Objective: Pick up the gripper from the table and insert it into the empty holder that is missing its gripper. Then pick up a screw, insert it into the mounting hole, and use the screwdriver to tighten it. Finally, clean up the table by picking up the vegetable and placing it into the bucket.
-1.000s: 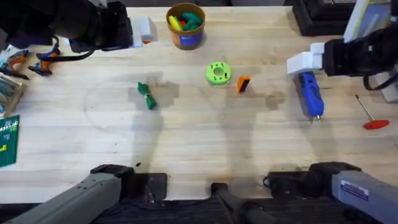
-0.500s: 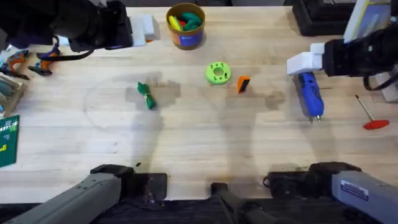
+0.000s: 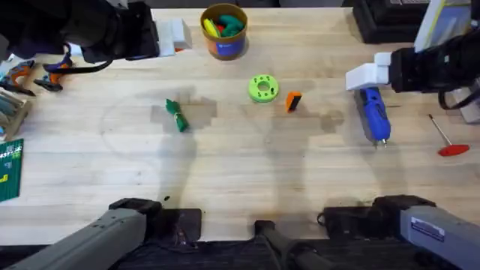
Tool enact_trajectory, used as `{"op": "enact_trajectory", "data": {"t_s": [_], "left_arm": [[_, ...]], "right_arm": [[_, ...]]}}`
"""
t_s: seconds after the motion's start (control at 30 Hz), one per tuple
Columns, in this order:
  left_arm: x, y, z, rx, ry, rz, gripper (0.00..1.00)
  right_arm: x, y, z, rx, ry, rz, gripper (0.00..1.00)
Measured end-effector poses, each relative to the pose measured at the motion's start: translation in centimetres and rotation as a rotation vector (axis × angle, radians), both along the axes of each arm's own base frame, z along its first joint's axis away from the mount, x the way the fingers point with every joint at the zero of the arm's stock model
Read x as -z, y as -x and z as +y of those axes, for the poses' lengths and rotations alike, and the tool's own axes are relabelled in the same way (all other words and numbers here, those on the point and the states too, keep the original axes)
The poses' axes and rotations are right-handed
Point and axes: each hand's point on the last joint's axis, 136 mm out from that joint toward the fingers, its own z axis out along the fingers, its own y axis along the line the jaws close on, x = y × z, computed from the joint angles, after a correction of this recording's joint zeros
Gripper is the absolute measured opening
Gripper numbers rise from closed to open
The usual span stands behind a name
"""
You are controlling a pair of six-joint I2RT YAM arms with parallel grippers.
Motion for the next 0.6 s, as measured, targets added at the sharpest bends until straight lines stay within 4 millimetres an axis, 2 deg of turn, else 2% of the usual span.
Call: {"op": "enact_trajectory", "data": {"t_s": [0.3,0.47,0.6], "left_arm": [[0.0,0.0,0.0,0.000,0.000,0.001,0.987],[1.5,2.5,0.3,0.000,-0.013,0.120,0.985],[1.6,2.7,0.3,0.000,-0.014,0.127,0.985]], "right_arm": [[0.0,0.0,0.0,0.000,0.000,0.000,0.980],[0.0,0.0,0.0,0.000,0.000,0.000,0.980],[0.0,0.0,0.0,0.000,0.000,0.000,0.980]]}}
